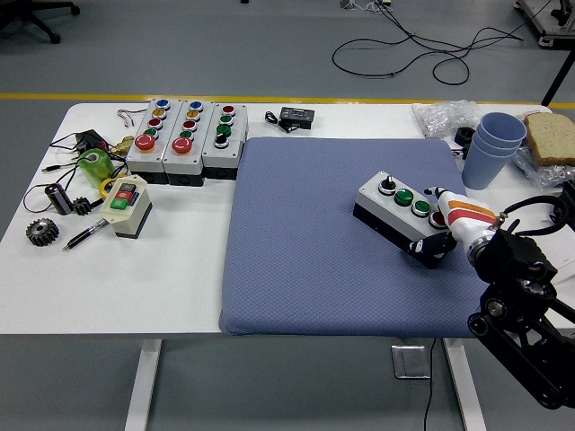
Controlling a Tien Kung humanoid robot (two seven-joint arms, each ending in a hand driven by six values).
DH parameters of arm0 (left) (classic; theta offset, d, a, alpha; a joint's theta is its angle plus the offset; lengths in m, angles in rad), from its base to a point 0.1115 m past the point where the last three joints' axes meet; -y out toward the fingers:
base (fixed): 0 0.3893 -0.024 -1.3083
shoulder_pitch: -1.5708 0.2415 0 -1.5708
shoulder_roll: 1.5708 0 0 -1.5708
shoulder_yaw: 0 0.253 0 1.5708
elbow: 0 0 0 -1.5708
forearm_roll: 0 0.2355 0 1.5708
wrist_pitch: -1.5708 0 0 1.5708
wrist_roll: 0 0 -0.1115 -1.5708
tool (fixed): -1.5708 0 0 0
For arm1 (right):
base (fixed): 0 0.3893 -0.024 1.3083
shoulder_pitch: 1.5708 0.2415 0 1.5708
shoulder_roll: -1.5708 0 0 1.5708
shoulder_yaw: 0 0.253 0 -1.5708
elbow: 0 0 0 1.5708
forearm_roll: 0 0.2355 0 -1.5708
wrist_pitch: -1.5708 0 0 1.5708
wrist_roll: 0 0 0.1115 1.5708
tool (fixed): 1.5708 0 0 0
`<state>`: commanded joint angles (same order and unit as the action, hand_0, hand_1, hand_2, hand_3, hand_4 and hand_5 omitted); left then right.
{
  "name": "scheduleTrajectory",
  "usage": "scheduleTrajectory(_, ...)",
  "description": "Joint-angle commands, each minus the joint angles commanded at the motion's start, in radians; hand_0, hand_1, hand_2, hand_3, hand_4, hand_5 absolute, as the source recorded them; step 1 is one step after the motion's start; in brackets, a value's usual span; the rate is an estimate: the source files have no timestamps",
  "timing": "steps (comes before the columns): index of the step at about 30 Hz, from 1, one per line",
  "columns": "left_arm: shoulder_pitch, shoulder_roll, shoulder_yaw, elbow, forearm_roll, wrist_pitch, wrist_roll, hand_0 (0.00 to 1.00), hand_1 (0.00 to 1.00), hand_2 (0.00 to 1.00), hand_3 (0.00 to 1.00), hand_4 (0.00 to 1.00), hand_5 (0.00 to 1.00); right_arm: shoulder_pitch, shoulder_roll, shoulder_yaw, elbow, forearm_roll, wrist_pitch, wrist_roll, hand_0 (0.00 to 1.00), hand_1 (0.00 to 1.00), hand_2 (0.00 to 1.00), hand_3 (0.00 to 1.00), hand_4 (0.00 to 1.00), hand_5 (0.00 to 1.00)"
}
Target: Pick up the button,place it on the desk,press the button,press the button
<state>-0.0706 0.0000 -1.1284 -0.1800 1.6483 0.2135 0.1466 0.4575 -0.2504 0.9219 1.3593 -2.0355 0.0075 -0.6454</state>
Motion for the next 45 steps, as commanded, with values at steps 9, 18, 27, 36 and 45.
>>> scheduleTrajectory(9,-0.001,0.0,-0.004,0.0,0.005,0.0,0.001,0.595,0.632,0.671,0.541,0.342,0.666,0.019,-0.008,-0.006,-0.02,-0.008,0.047,0.0,0.154,0.197,0.433,0.542,0.879,0.254)
scheduleTrajectory(18,-0.002,0.0,-0.002,0.0,0.003,-0.001,0.002,0.595,0.632,0.672,0.541,0.343,0.668,0.034,-0.025,-0.047,-0.028,-0.002,-0.064,0.0,0.015,0.07,0.344,0.396,0.66,0.124)
scheduleTrajectory(27,-0.002,0.0,0.002,0.0,-0.001,-0.001,0.001,0.595,0.632,0.672,0.541,0.345,0.67,0.059,-0.099,-0.13,0.021,-0.003,-0.201,0.134,0.002,0.002,0.286,0.338,0.494,0.08)
scheduleTrajectory(36,-0.002,0.0,0.004,0.0,-0.003,-0.001,0.001,0.596,0.633,0.673,0.542,0.344,0.67,0.125,-0.173,-0.251,0.091,0.042,-0.131,0.374,0.002,0.002,0.273,0.331,0.436,0.04)
scheduleTrajectory(45,-0.001,0.0,0.009,0.0,-0.004,-0.001,0.002,0.596,0.633,0.672,0.542,0.342,0.672,0.167,-0.184,-0.359,0.12,0.058,-0.073,0.431,0.002,0.002,0.272,0.329,0.445,0.039)
